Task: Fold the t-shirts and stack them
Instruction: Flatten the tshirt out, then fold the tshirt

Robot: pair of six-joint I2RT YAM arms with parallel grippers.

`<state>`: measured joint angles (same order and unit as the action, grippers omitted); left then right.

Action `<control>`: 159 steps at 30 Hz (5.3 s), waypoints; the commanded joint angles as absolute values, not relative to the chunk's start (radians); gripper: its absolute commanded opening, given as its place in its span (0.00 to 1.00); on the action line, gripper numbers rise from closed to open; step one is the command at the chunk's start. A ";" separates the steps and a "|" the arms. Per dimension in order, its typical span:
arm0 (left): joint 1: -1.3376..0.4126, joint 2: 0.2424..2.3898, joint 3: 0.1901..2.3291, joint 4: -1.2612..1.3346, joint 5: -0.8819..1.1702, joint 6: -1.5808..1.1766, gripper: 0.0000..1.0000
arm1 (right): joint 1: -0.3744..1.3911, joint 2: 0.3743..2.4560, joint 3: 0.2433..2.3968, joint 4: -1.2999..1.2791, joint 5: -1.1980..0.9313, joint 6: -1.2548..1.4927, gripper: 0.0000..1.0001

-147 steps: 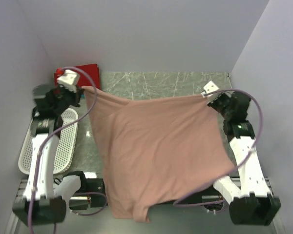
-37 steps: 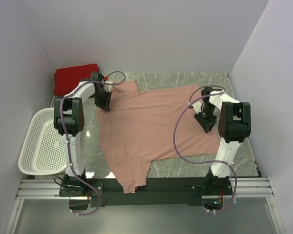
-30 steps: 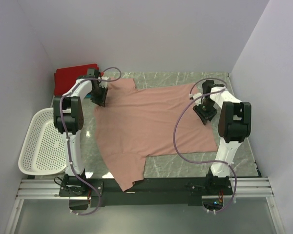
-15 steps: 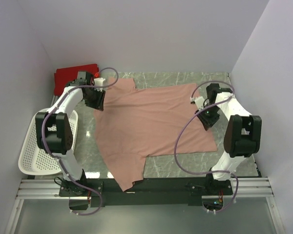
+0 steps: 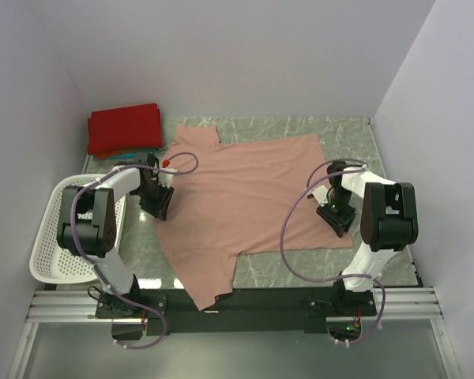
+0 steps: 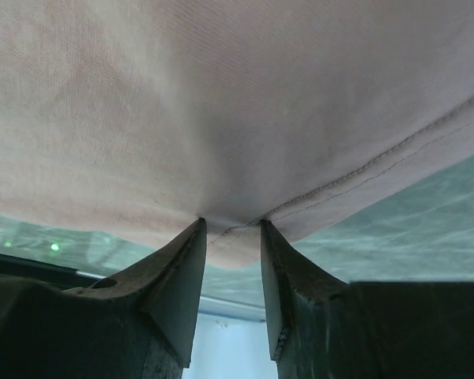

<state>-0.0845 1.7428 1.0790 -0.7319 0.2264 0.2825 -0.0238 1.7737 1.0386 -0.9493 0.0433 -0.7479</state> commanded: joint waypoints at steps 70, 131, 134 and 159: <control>-0.052 2.177 1.942 -0.626 0.311 0.124 0.67 | -0.018 2.563 2.350 -0.749 -0.052 -0.515 0.76; -0.089 2.603 2.324 -0.451 0.282 0.043 0.46 | 0.008 2.434 2.243 -0.712 -0.104 -0.540 0.00; -0.087 2.588 2.321 -0.445 0.302 0.069 0.25 | 0.008 2.431 2.249 -0.718 -0.104 -0.543 0.00; -0.058 1.981 1.672 -0.111 0.502 0.285 0.00 | -0.052 2.197 2.076 -0.687 -0.202 -0.617 0.00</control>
